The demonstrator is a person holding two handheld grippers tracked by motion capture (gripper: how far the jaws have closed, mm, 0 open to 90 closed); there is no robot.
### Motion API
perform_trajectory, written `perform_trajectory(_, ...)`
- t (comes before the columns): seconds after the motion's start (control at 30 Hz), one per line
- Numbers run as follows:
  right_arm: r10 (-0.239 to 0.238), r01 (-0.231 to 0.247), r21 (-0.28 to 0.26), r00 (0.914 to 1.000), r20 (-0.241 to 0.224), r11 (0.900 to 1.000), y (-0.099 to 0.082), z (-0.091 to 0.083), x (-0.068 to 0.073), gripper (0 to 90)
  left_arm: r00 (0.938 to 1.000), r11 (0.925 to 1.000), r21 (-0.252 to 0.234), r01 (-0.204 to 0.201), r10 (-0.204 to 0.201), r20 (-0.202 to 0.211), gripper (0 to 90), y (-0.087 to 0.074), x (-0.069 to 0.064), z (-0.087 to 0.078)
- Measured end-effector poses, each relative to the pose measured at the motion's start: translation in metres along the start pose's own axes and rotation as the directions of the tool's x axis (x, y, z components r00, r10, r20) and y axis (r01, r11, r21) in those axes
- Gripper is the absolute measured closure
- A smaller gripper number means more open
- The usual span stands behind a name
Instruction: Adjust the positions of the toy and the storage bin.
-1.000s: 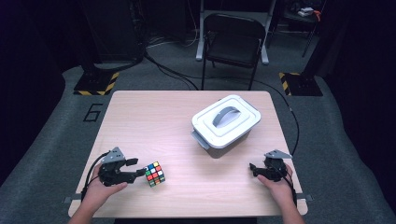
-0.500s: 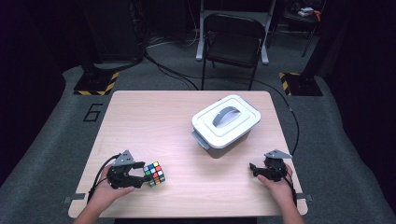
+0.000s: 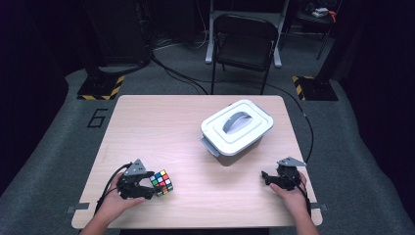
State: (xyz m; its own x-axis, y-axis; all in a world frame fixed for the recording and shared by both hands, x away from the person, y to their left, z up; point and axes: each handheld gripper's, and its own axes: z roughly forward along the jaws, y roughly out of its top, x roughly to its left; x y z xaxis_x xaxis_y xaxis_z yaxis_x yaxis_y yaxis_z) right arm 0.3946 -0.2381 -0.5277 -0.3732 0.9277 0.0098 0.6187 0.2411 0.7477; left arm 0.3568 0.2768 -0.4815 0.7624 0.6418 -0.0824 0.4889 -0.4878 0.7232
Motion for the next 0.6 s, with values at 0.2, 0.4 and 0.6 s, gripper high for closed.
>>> perform_trajectory(0.2,-0.001,0.001,-0.002,1.0000,-0.001,1.0000,0.000,0.000,0.000,19.3,1.0000,1.0000,0.005,0.000,0.000,-0.006,30.0,-0.001,-0.001,0.004)
perform_trajectory(0.4,0.000,0.000,-0.002,1.0000,-0.004,1.0000,0.000,0.000,0.000,19.3,0.9987,0.9981,0.043,-0.044,0.045,-0.022,32.4,-0.003,-0.004,0.013)
perform_trajectory(0.6,-0.001,0.001,0.000,1.0000,-0.005,1.0000,0.000,0.000,0.000,19.3,0.9970,0.9959,0.052,-0.075,0.076,-0.019,33.9,-0.001,-0.004,0.015)
